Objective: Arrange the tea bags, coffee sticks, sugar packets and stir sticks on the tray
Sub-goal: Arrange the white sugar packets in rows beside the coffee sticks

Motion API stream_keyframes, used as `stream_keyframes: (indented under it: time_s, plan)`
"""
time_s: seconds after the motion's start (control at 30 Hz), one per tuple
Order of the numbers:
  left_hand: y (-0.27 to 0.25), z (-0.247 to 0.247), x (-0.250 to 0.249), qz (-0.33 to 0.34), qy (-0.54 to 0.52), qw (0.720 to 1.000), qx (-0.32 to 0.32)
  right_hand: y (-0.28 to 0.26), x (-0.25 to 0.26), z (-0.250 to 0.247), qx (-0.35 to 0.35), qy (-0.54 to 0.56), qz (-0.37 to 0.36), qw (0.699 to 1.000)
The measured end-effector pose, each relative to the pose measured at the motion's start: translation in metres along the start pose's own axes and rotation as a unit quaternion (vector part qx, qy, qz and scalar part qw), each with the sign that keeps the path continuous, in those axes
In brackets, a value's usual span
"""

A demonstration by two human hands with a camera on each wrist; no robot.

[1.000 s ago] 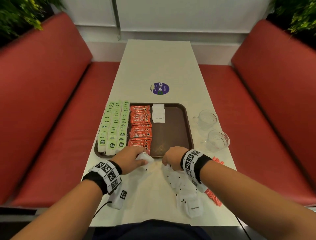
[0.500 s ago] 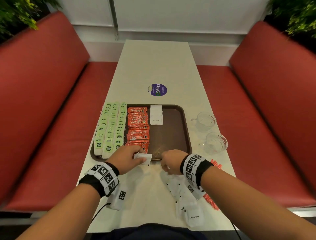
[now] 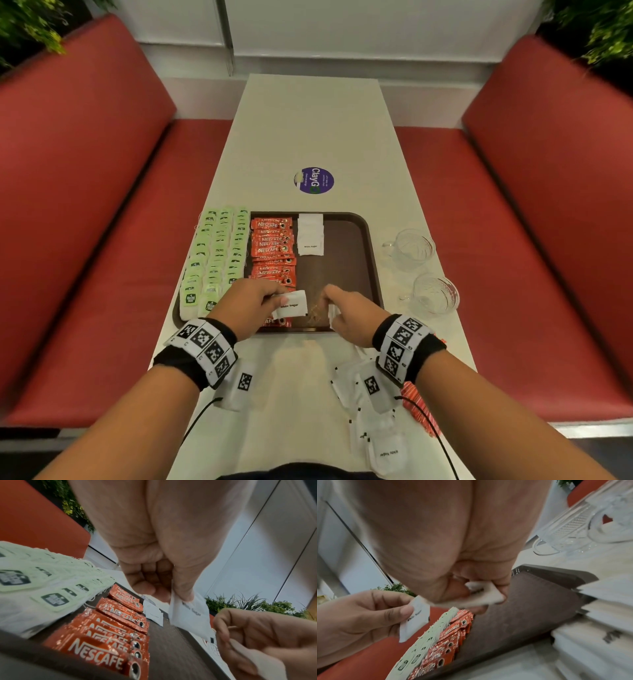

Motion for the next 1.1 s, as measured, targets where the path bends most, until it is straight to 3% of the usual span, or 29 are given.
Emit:
stream_keyframes:
  time_s: [0.13,0.3,0.43,0.53,0.7,0.8,1.1]
  plan:
    - [0.009,-0.002,-0.008,0.0,-0.013,1.0,-0.012,0.009,0.002,-0.017,-0.041,0.067,-0.015,0.997]
    - [0.021,-0.009,-0.026,0.028,-0.064,0.996,-0.05,0.019,0.018,-0.039,-0.1,0.018,-0.073,0.992]
    - [0.032,-0.013,-0.018,0.01,-0.136,0.987,-0.086,0.024,0.012,-0.054,-0.132,0.039,-0.086,0.987]
    - [0.045,-0.007,-0.013,0.0,-0.17,0.982,-0.077,0.027,0.002,-0.062,-0.152,0.052,-0.072,0.984]
    - [0.087,-0.008,0.001,-0.042,-0.124,0.988,-0.083,0.027,-0.026,-0.066,-0.15,0.121,0.001,0.981]
    - [0.119,-0.01,0.021,-0.105,-0.061,0.989,-0.082,0.022,-0.029,-0.069,-0.14,0.188,-0.003,0.972]
    - [0.168,-0.003,0.027,-0.157,0.106,0.981,-0.047,0.022,-0.047,-0.082,-0.164,0.133,0.023,0.977]
Point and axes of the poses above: each hand's wrist, its own y-axis towards the middle knuckle, its own z-axis out of the palm, x = y × z, the point moved 10 cm from there along y, towards the middle knuckle, and after that the axes turned 6 degrees about x, right-handed, at the moved point
